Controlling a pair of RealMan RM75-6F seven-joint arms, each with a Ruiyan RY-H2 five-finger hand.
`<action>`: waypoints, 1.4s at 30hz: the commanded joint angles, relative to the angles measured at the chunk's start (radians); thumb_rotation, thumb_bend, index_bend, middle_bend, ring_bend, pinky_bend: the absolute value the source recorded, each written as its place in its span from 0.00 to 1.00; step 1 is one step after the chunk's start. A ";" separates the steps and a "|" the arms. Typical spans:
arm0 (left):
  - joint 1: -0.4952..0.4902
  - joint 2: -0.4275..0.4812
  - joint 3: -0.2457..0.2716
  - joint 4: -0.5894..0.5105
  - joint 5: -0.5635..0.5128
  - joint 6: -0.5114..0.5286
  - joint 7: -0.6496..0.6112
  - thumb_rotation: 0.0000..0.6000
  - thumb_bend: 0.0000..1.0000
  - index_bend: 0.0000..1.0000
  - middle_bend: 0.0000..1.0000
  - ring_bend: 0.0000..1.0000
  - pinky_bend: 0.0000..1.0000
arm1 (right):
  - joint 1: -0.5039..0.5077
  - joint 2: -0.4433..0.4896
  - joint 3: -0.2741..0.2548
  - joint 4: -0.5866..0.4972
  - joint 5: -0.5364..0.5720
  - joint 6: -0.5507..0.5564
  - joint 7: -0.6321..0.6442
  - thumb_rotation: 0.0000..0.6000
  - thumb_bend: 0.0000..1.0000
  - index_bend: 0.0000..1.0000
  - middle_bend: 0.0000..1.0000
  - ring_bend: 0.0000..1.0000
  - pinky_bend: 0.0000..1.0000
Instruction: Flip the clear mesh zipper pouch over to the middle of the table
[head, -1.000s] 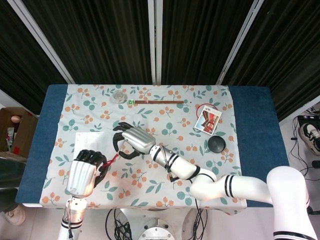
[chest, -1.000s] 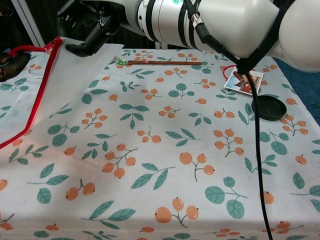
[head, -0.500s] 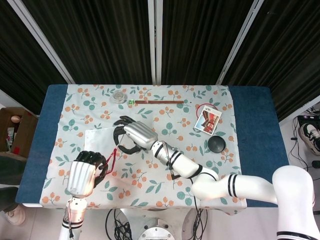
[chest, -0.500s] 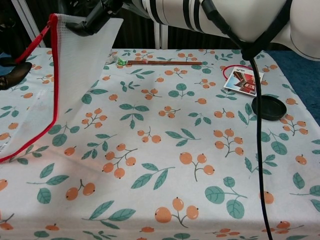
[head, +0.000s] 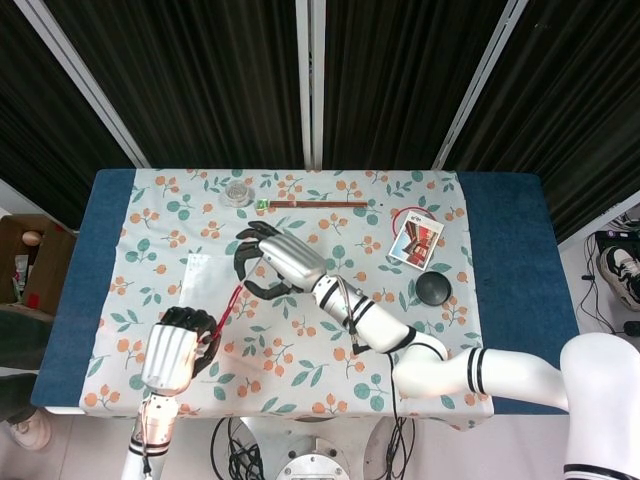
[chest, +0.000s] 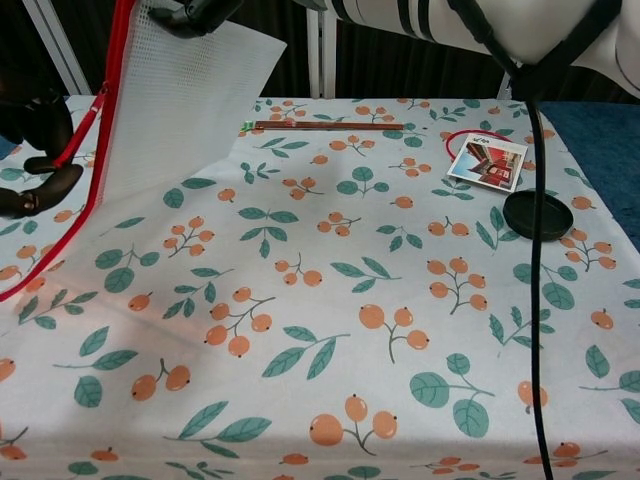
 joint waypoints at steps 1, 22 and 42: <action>0.001 -0.004 0.001 0.013 -0.019 -0.010 -0.005 1.00 0.39 0.71 0.57 0.49 0.45 | -0.008 0.010 0.000 -0.009 -0.006 0.006 0.008 1.00 0.44 0.81 0.38 0.15 0.04; -0.007 -0.021 0.021 0.145 -0.158 -0.116 -0.035 1.00 0.39 0.71 0.57 0.49 0.46 | -0.189 0.183 -0.107 -0.141 -0.214 0.163 0.117 1.00 0.44 0.81 0.39 0.15 0.04; -0.082 -0.046 0.004 0.221 -0.229 -0.238 0.016 1.00 0.40 0.71 0.57 0.49 0.46 | -0.364 0.373 -0.228 -0.128 -0.356 0.298 0.270 1.00 0.44 0.81 0.40 0.15 0.04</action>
